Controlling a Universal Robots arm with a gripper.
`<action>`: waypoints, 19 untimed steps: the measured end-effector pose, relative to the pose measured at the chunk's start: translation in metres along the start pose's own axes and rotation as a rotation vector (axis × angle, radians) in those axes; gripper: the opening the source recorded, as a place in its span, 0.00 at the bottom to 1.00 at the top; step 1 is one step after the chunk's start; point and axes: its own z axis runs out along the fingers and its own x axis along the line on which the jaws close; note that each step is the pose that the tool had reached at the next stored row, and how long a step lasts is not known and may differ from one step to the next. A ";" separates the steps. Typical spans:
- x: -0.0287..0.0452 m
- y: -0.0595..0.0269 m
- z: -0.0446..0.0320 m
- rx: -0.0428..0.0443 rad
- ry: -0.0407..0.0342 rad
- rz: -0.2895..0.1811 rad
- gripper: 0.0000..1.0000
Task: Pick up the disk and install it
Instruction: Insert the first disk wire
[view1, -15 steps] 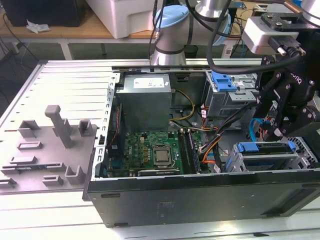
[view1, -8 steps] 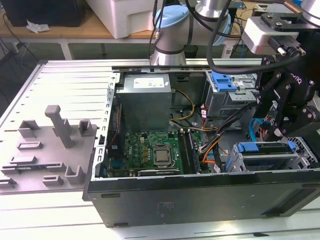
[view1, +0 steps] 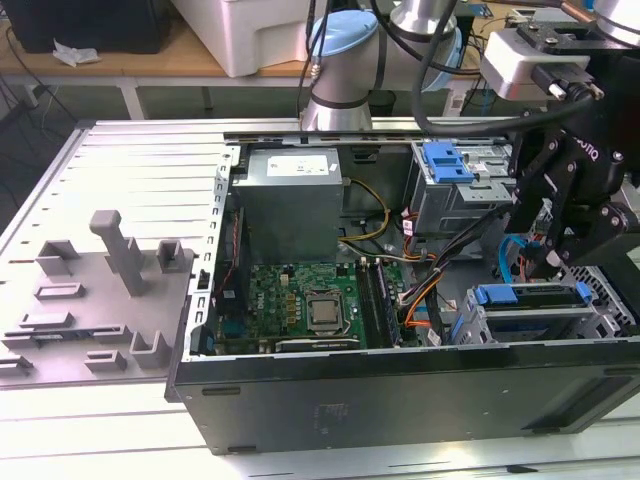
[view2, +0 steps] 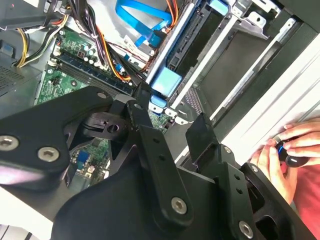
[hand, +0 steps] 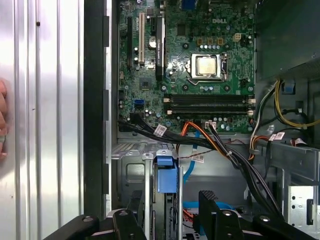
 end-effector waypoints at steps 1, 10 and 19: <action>-0.0027 -0.0005 -0.0002 0.0000 0.0056 0.000 0.56; -0.0268 -0.0127 -0.0004 -0.0004 0.0166 0.015 0.56; -0.0354 -0.0263 0.0003 -0.0019 0.0167 0.043 0.42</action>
